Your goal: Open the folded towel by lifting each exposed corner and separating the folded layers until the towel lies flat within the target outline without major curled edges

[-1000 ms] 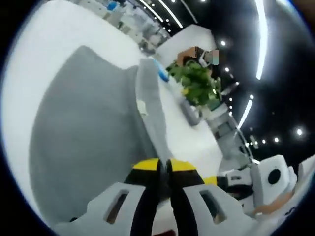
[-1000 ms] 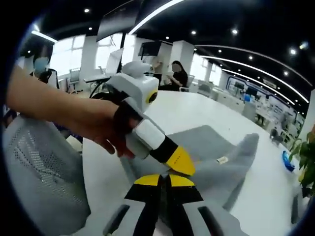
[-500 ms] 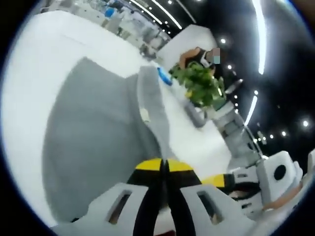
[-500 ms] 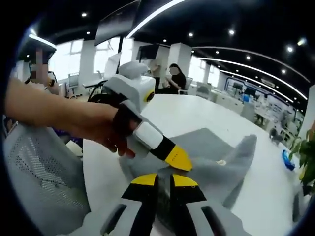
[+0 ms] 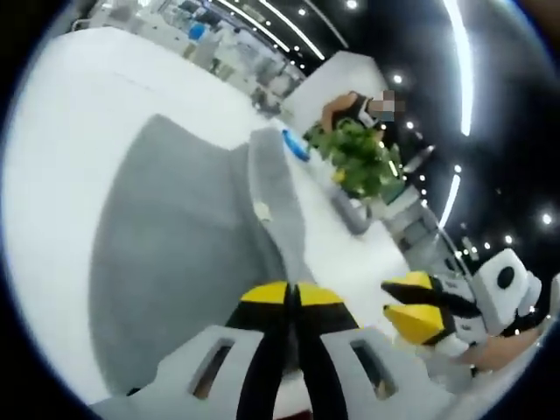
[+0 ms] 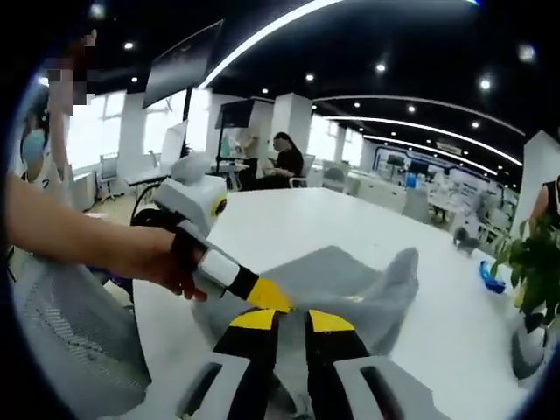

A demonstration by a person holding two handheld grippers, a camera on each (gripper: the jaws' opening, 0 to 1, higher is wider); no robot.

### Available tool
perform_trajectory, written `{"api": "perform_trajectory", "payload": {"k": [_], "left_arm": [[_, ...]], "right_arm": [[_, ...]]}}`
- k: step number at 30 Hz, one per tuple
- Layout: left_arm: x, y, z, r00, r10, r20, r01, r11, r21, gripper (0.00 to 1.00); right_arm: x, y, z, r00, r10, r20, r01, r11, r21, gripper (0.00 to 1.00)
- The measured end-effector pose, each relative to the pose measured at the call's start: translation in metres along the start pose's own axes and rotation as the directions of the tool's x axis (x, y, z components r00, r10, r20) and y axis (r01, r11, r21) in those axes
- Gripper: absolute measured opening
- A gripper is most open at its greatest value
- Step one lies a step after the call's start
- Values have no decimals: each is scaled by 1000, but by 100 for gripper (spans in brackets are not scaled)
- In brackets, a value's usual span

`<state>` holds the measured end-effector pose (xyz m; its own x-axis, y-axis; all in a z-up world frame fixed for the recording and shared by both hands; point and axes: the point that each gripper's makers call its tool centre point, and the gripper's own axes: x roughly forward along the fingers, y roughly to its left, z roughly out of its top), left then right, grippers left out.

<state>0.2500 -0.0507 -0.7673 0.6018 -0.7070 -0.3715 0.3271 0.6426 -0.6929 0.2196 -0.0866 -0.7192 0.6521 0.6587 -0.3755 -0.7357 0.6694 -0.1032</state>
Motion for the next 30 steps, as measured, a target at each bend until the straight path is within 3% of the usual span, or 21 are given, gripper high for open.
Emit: {"api": "perform_trajectory", "payload": {"k": [6,10,13,18,23,27,30], "left_arm": [[-11,9,14,999,21,46,-22,1000,11,1],[-28,23,25,993,74,91,-74,997,-7,1],[-33,30,27,993,81,91,-81,997,-10,1],[-47,41,30,988,124,90,-124,992,0,1],[-57,43,39,984,130,120,-130,992,-9,1],[-78,61,56,971,180,155,-178,984,-29,1],[-81,65,57,970,187,159,-183,982,-38,1]], "right_arm": [[-3,-17,-15,999,-47,-13,47,997,58,15],[4,-26,-27,997,-67,-36,70,994,90,17],[10,-29,-31,997,-76,-30,79,990,116,18],[25,-20,-46,997,-44,-57,51,991,125,25],[31,-17,-54,996,-32,-83,42,991,124,24],[36,-11,-65,992,-19,-128,35,992,123,21],[37,-7,-71,989,-2,-148,21,991,129,20]]}}
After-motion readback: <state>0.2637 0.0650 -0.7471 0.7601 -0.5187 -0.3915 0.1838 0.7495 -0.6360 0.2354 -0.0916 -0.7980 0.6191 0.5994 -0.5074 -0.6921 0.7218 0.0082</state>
